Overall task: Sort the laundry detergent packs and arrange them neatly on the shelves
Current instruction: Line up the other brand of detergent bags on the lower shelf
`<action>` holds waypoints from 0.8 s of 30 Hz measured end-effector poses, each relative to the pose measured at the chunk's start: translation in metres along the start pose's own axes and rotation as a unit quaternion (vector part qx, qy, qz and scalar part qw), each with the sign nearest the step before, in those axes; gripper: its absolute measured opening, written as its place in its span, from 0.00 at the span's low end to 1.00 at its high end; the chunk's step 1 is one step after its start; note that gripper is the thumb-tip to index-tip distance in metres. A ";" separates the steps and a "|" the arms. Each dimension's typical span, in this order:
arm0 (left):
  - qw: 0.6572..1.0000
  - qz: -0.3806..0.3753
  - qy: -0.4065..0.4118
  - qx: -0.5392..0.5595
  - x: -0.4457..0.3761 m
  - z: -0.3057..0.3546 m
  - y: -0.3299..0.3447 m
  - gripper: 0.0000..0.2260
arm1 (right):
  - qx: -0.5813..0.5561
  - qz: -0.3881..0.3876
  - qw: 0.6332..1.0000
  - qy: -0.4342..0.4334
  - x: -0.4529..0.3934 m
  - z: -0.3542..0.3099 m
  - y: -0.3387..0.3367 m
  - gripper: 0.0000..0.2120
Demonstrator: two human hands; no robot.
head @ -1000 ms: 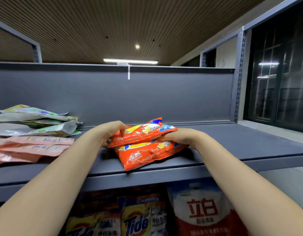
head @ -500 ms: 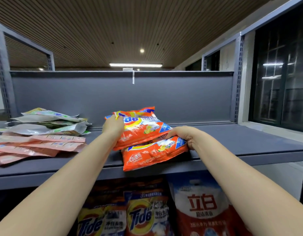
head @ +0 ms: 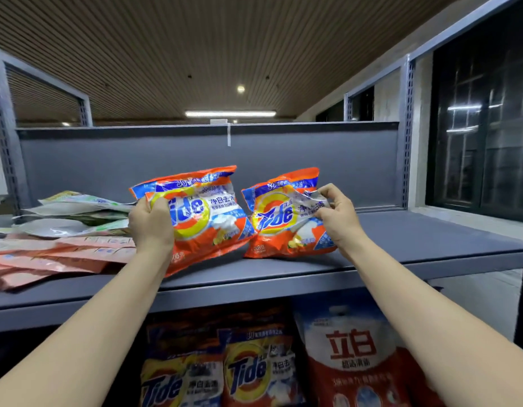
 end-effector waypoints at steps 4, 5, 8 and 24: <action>0.999 0.025 0.025 -0.022 0.011 -0.003 -0.012 0.08 | 0.031 0.043 0.999 -0.014 -0.001 -0.001 -0.006 0.17; 0.999 0.022 0.039 -0.030 0.011 -0.003 -0.014 0.08 | 0.034 0.054 0.998 -0.020 0.000 -0.002 -0.007 0.17; 0.998 0.009 0.055 -0.016 0.015 -0.008 -0.019 0.09 | 0.025 0.067 0.997 -0.013 0.003 0.000 -0.007 0.17; 0.986 0.016 0.035 -0.162 0.055 -0.008 -0.025 0.17 | 0.078 0.220 0.969 0.084 0.038 0.001 0.004 0.09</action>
Point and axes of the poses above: each hand's wrist, its own x-axis away from the middle knuckle, its own y-axis out of the palm, z = x × y, the point moved 2 cm from there along -x, towards the middle knuckle, and after that the axes turned 8 degrees about y, right-handed, at the moved point
